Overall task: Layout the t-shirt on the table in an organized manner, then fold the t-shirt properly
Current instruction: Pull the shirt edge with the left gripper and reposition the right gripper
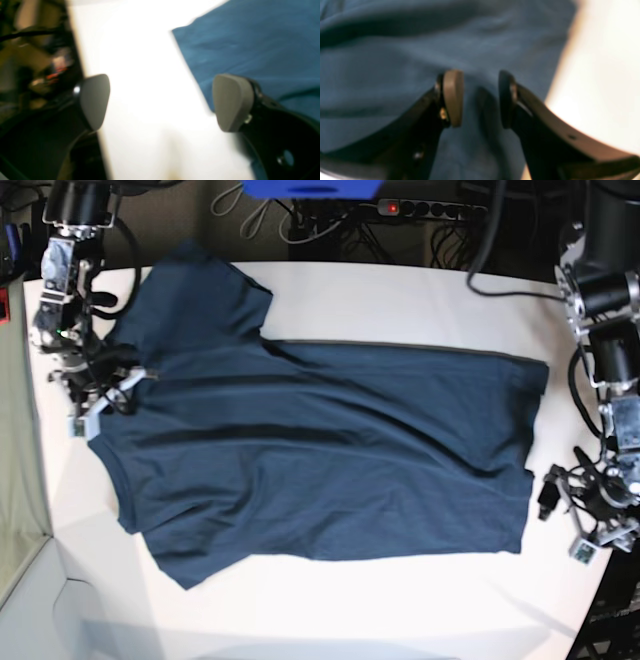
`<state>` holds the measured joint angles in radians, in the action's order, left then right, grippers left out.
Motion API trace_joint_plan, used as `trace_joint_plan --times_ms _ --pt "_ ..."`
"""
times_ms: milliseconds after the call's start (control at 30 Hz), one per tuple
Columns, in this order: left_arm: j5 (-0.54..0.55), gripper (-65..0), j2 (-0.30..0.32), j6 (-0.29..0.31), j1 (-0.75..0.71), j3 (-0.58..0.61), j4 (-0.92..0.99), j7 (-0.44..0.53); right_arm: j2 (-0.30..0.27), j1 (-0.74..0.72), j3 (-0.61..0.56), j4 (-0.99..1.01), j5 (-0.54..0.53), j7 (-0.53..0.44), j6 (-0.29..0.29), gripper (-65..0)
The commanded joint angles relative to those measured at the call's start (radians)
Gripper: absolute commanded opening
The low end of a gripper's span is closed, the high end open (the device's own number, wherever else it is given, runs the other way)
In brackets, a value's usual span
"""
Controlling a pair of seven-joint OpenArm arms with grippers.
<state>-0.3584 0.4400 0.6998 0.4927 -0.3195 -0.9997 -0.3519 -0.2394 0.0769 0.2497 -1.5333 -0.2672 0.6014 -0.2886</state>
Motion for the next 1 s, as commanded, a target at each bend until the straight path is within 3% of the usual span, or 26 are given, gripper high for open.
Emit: trace_joint_plan --times_ms 0,133,333,433,600,967 --pt "0.022 -1.7 0.006 -0.002 -0.018 -0.007 -0.077 -0.014 0.004 -0.001 -0.002 -0.059 -0.024 -0.03 -0.011 -41.0" --pt "0.108 -1.7 -0.007 -0.002 -0.213 -0.011 -0.368 -0.097 0.015 0.073 -0.006 -0.21 -0.024 -0.03 -0.011 -40.7" --pt "0.123 -1.7 -0.036 -0.002 -0.49 -0.013 -0.637 -0.108 0.035 0.171 -0.079 -0.33 -0.024 -0.033 -0.014 -40.6" --pt "0.104 -1.7 -0.073 -0.002 -0.576 -0.014 -0.663 -0.106 0.03 0.192 -0.166 -0.327 -0.024 -0.038 -0.016 -40.6" --pt "0.103 -1.7 -0.077 -0.002 -0.653 -0.017 -0.663 -0.101 -0.013 0.188 -0.323 -0.316 -0.024 -0.036 -0.016 -40.8" --pt "0.108 -1.7 -0.076 -0.002 -0.691 -0.258 -0.664 -0.101 -0.022 0.185 -0.497 -0.309 -0.022 -0.039 -0.016 -40.6"
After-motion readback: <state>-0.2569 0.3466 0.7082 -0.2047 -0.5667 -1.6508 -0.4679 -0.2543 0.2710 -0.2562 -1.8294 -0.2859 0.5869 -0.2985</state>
